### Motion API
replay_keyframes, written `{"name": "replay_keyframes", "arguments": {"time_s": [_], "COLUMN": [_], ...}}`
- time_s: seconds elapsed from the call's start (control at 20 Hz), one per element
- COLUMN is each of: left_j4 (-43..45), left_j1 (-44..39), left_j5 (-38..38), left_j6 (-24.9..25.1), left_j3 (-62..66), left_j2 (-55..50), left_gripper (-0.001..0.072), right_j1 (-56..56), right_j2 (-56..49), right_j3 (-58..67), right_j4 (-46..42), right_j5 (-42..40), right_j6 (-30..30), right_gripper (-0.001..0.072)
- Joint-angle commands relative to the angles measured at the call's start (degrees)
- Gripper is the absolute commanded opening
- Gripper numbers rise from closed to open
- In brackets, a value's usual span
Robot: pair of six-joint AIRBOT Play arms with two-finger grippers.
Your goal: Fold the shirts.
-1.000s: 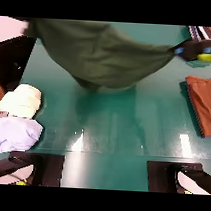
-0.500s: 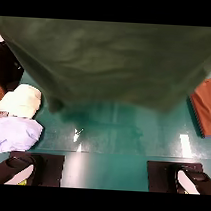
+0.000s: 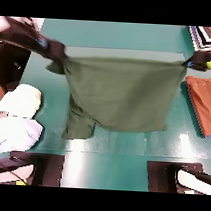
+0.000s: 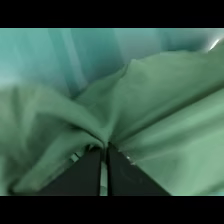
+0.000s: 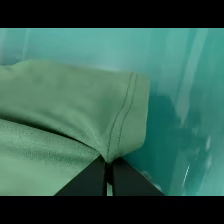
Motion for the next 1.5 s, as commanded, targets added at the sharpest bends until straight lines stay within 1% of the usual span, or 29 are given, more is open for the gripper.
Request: {"name": "replay_keyframes", "arguments": {"time_s": [0.0, 0.2, 0.25, 0.3, 0.35, 0.4, 0.45, 0.55, 0.65, 0.8, 0.95, 1.05, 1.2, 1.45], "left_j4": [-2.2, -1.6, -1.4, -0.9, -0.7, -0.5, -0.6, -0.6, -0.4, -2.8, -10.6, -13.4, -17.4, -18.9], "left_j1": [0.1, 0.1, 0.1, 0.1, 0.4, 1.2, 2.4, 5.1, 6.7, 6.5, 6.5, 6.5, 6.5, 6.5], "left_j5": [9.9, 20.2, 20.4, 19.6, 17.7, 14.3, 10.3, 2.8, -1.1, 1.0, 5.0, 7.8, 11.4, 13.8], "left_j6": [3.5, 3.4, 3.4, 3.1, 2.7, 2.3, 2.3, 2.3, 2.3, 2.3, 2.8, 2.9, 4.2, 4.4], "left_j3": [-5.0, -4.9, -4.3, -3.4, -2.2, -0.5, 1.0, 1.5, -1.9, -15.6, -31.1, -37.5, -42.7, -45.4], "left_j2": [-10.6, -13.0, -13.0, -13.0, -13.0, -13.0, -12.8, -10.7, -7.9, -2.2, 1.4, 1.8, 1.7, 1.7], "left_gripper": [0.0026, 0.0029, 0.0172, 0.0451, 0.0537, 0.0538, 0.0537, 0.0537, 0.0538, 0.0538, 0.0537, 0.0537, 0.0537, 0.0535], "right_j1": [0.0, 0.0, -0.2, -0.4, -1.0, -1.0, -1.8, -2.8, -4.2, -6.1, -7.8, -7.9, -7.9, -7.9], "right_j2": [-9.3, -11.6, -11.5, -11.5, -11.5, -11.5, -11.5, -9.3, -4.6, 4.0, 11.0, 13.6, 16.1, 16.4], "right_j3": [-2.3, -2.3, -2.3, -2.1, -1.6, -0.6, 0.7, 0.5, -3.9, -13.9, -22.3, -25.2, -27.6, -27.6], "right_j4": [0.4, 0.4, 0.5, 0.9, 0.9, 0.9, 0.8, 0.8, 0.9, 2.3, 6.2, 6.8, 6.8, 6.8], "right_j5": [-5.0, -9.4, -10.2, -10.2, -9.7, -8.2, -5.5, -0.9, -0.2, -0.1, -0.4, -0.4, -0.8, -0.7], "right_j6": [0.2, 0.2, 0.2, 0.2, 0.2, 0.2, 0.1, -1.8, -2.8, -3.3, -4.7, -5.0, -5.0, -5.0], "right_gripper": [0.0014, 0.0016, 0.002, 0.0108, 0.0287, 0.0339, 0.0339, 0.0339, 0.0338, 0.0338, 0.0338, 0.0338, 0.0338, 0.0338]}}
